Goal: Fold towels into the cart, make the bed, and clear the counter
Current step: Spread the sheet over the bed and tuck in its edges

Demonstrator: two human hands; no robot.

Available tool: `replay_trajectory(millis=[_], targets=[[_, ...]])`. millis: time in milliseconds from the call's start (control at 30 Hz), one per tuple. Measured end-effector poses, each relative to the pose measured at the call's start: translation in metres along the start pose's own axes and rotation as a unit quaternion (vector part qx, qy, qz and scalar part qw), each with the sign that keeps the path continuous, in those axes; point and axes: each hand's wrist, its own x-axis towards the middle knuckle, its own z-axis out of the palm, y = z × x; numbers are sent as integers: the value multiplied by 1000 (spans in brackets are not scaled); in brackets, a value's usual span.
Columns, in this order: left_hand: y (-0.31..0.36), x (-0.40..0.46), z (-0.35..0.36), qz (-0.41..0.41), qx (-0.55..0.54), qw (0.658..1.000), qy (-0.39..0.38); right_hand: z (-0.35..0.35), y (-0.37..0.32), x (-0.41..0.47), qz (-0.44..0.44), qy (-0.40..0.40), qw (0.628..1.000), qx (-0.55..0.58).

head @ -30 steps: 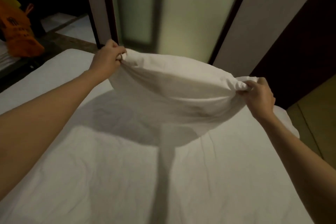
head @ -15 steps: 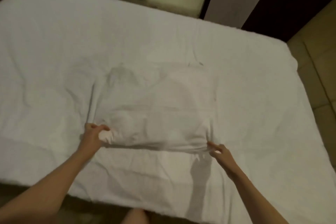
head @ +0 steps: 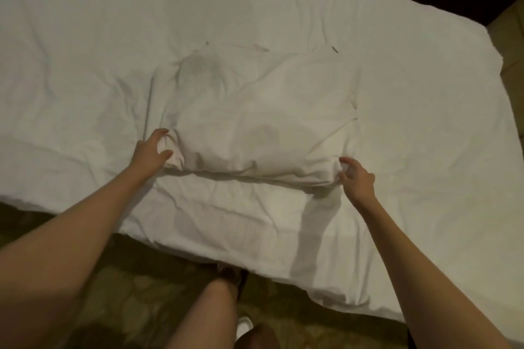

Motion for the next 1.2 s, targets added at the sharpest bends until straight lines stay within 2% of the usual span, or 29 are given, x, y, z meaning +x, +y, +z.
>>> replay_trajectory(millis=[167, 233, 300, 400, 533, 700, 833, 933, 1067, 1133, 1200], targets=[[-4, -32, 3, -76, 28, 996, -24, -7, 5, -25, 17, -28, 999, -13], [-1, -35, 4, -95, 64, 993, 0, 1, 4, -34, 58, -35, 998, -14], [17, -31, 8, -100, 116, 987, 42, 7, -3, -34, 93, 2, 995, 21], [51, -14, 18, -36, 183, 980, 75, 10, -27, -19, 49, 61, 997, -2], [99, 17, 33, 91, 190, 976, 62, 22, -62, 22, -52, 16, 995, -80], [152, 79, 52, 252, 239, 936, 50, 42, -102, 96, -99, -6, 983, -155], [161, 148, 68, 248, 280, 927, 31, 62, -122, 155, -150, 1, 962, -229], [133, 177, 88, 230, 307, 923, 12, 83, -117, 178, -136, -58, 945, -291], [114, 189, 105, 215, 317, 924, -17, 97, -105, 194, -133, -124, 933, -312], [117, 197, 103, 240, 317, 918, 5, 93, -105, 201, -160, -120, 925, -322], [119, 214, 96, 277, 326, 903, 36, 78, -106, 213, -165, -79, 929, -323]])
